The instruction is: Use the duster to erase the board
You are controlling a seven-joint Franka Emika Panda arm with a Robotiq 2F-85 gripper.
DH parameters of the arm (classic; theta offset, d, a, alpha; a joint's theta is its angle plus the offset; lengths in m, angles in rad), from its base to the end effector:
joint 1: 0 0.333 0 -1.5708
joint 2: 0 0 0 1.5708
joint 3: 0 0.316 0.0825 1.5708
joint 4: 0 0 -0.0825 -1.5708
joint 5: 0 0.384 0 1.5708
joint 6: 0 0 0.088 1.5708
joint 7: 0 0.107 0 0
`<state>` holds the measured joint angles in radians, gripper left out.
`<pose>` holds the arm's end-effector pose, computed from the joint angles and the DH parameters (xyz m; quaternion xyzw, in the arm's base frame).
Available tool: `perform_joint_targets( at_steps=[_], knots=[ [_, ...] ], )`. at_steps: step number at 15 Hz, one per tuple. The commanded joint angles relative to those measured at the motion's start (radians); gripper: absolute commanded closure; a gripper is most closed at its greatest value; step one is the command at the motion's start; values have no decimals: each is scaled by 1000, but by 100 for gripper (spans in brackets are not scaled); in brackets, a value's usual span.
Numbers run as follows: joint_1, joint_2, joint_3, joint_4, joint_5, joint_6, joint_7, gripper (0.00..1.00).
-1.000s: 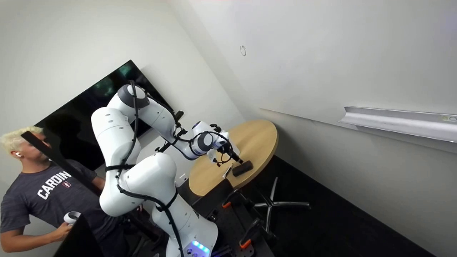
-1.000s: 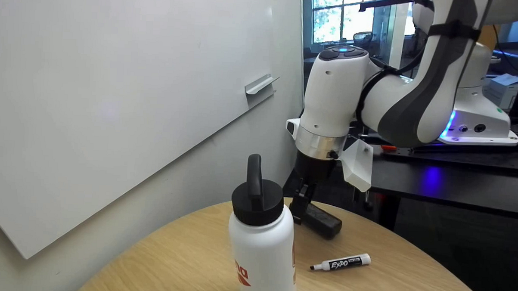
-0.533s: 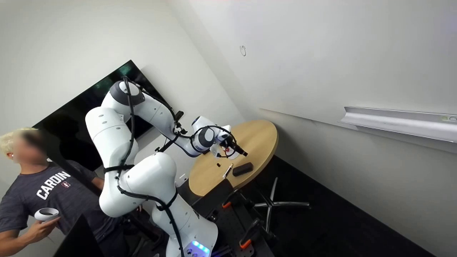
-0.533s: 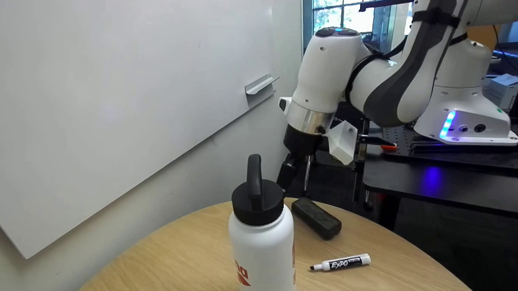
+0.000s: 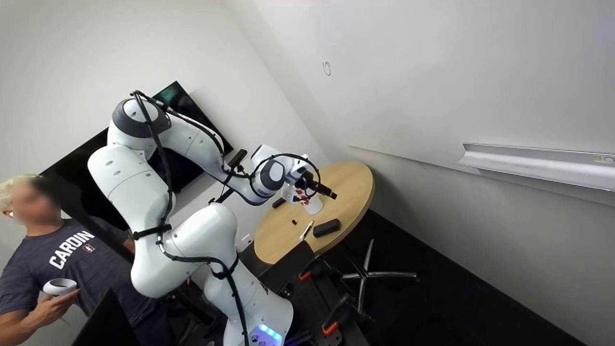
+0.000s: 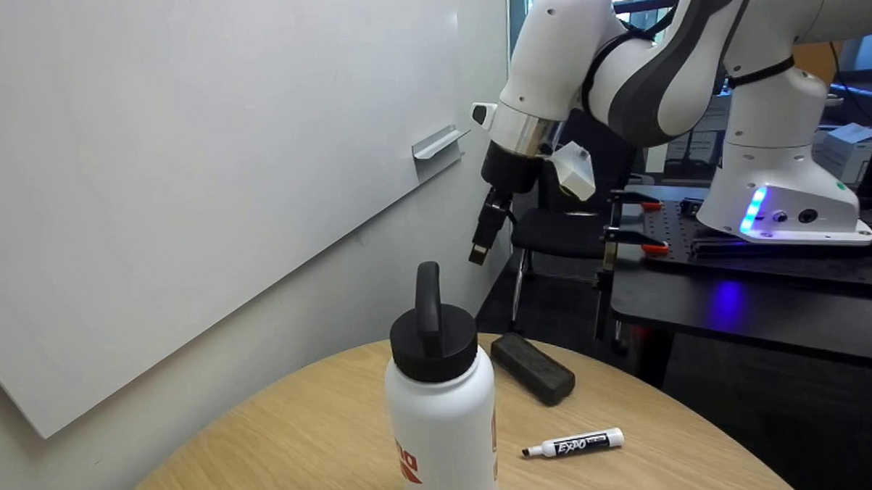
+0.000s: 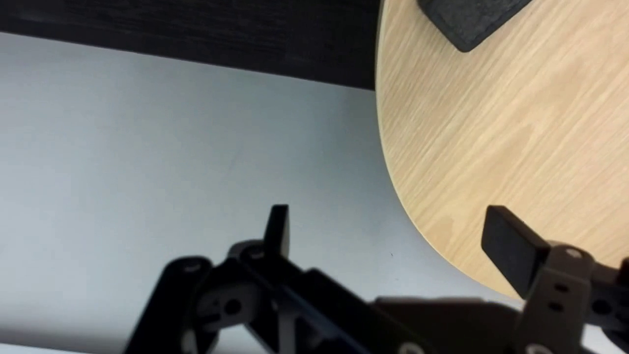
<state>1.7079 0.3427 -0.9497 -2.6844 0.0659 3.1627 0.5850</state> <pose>0.3374 0.2769 0.2020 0.9776 0.0853 0.1921 0.0144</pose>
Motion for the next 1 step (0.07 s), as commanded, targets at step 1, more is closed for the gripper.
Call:
perform_joint_targets(
  at_steps=[1],
  knots=[
    [113,-68,-144,-49,-41,17,-54,0]
  ],
)
